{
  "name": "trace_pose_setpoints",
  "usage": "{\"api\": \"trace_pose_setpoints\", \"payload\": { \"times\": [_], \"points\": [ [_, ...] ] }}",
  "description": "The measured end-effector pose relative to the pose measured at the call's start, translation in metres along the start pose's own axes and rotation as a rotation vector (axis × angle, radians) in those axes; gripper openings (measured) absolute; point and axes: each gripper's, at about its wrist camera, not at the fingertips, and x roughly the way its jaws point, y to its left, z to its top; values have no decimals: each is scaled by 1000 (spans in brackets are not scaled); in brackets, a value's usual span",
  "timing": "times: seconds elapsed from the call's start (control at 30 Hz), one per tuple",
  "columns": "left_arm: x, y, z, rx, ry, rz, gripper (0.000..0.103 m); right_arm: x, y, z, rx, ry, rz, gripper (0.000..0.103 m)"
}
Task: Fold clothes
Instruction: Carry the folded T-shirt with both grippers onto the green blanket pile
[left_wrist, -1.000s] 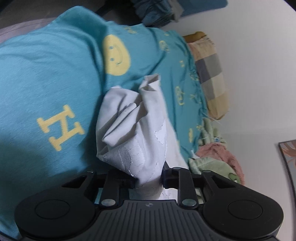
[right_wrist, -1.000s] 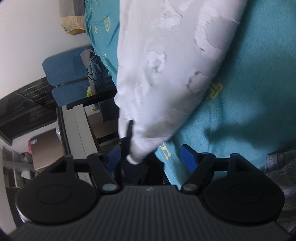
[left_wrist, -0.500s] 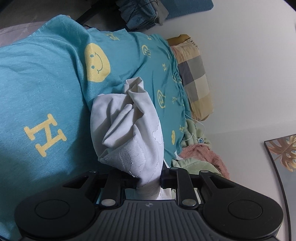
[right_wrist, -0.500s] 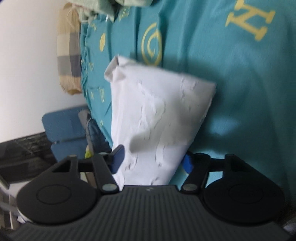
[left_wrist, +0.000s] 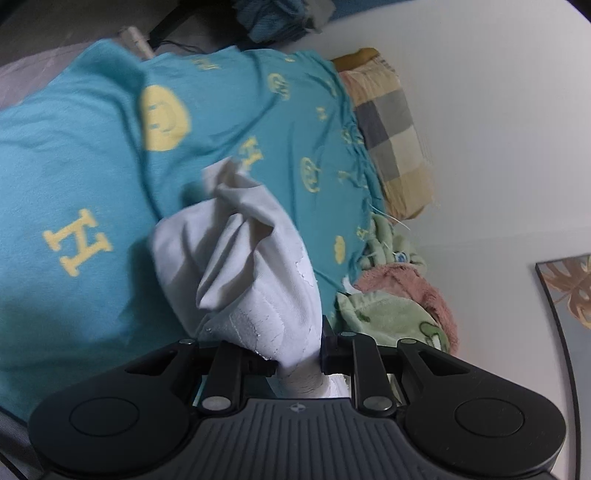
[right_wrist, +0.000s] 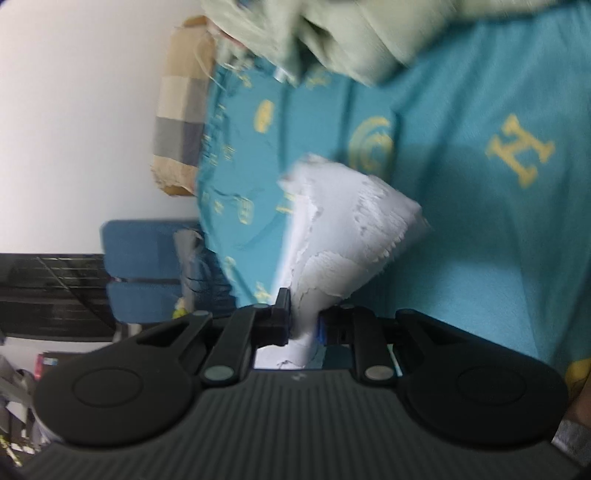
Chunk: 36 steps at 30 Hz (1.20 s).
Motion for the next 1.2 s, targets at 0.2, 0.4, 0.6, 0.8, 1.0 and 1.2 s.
{"api": "trace_pose_setpoints", "payload": {
  "times": [0.2, 0.4, 0.6, 0.8, 1.0, 1.2],
  "points": [
    [24, -116, -10, 82, 39, -55, 21, -49, 61, 64, -32, -62, 79, 17],
    [86, -237, -36, 130, 122, -159, 21, -110, 134, 170, -120, -165, 134, 17],
    [168, -351, -71, 186, 217, -270, 21, -170, 196, 278, -245, -292, 159, 17],
    [239, -414, -116, 279, 285, -341, 22, -204, 213, 349, -341, -419, 166, 17],
    [290, -377, -166, 464, 316, -240, 22, -195, 156, 359, -368, -453, 18, 17],
    [281, -301, -189, 587, 393, -154, 22, -190, 81, 315, -379, -354, -121, 17]
  ]
}}
